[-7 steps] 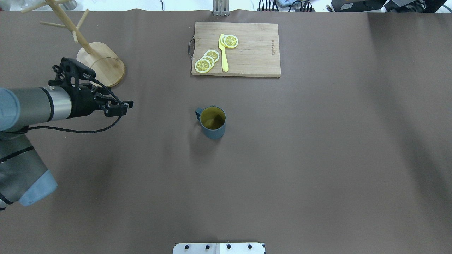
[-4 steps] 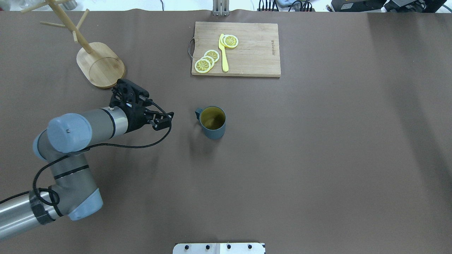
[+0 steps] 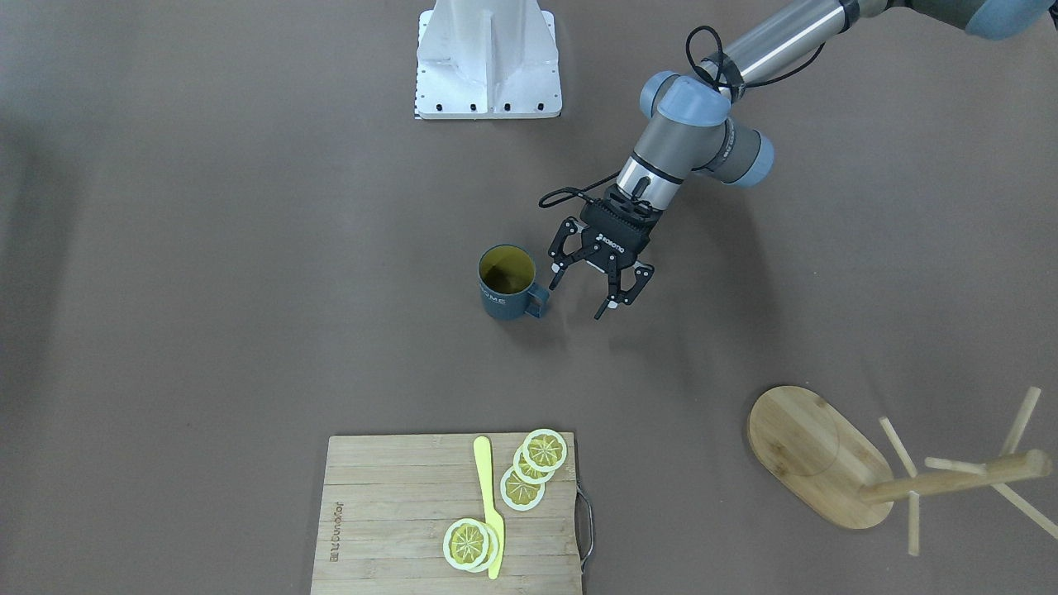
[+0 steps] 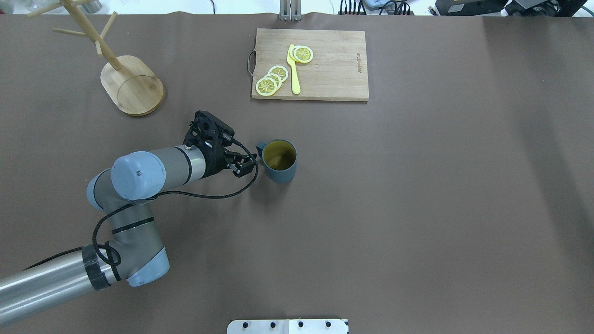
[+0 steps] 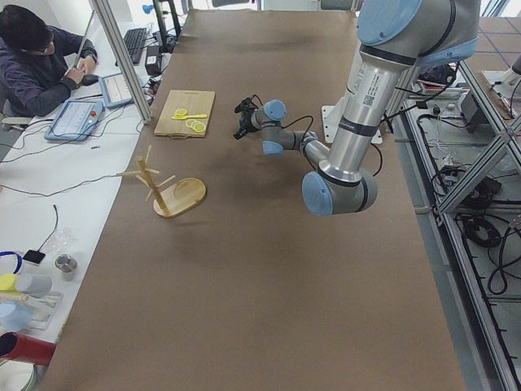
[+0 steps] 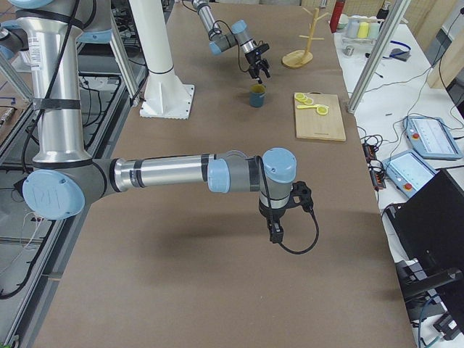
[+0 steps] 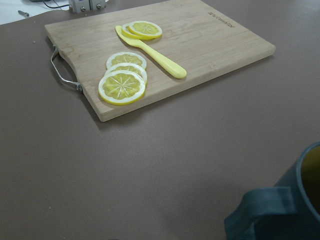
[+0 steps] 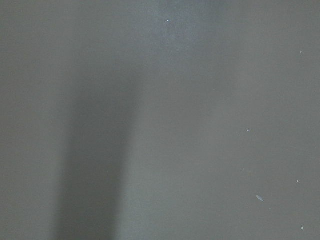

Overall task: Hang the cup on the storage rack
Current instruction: 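Move the left gripper toward the blue mug's handle, then close the left gripper on the blue mug's handle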

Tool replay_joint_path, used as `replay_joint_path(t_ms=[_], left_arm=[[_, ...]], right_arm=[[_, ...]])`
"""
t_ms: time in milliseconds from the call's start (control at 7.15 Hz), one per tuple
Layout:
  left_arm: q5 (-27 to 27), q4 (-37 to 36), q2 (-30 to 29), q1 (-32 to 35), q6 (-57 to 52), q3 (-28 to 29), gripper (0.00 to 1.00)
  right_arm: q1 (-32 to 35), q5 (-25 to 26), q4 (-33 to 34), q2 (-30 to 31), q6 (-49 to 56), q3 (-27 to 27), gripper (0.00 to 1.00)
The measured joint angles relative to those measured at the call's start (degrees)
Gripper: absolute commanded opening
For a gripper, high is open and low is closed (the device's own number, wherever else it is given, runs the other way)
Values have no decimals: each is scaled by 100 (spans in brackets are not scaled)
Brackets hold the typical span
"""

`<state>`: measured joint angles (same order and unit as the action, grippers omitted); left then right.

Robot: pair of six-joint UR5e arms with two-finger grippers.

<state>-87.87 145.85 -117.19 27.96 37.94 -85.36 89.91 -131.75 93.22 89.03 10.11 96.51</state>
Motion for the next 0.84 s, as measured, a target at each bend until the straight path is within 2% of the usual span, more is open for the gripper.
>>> replay_joint_path(t_ms=[280, 839], left_arm=[[-155, 42, -39, -29, -419, 21, 78], [-176, 734, -48, -32, -650, 447, 66]], right_arm=[[7, 2, -3, -7, -18, 5, 100], [18, 9, -4, -31, -27, 8, 100]])
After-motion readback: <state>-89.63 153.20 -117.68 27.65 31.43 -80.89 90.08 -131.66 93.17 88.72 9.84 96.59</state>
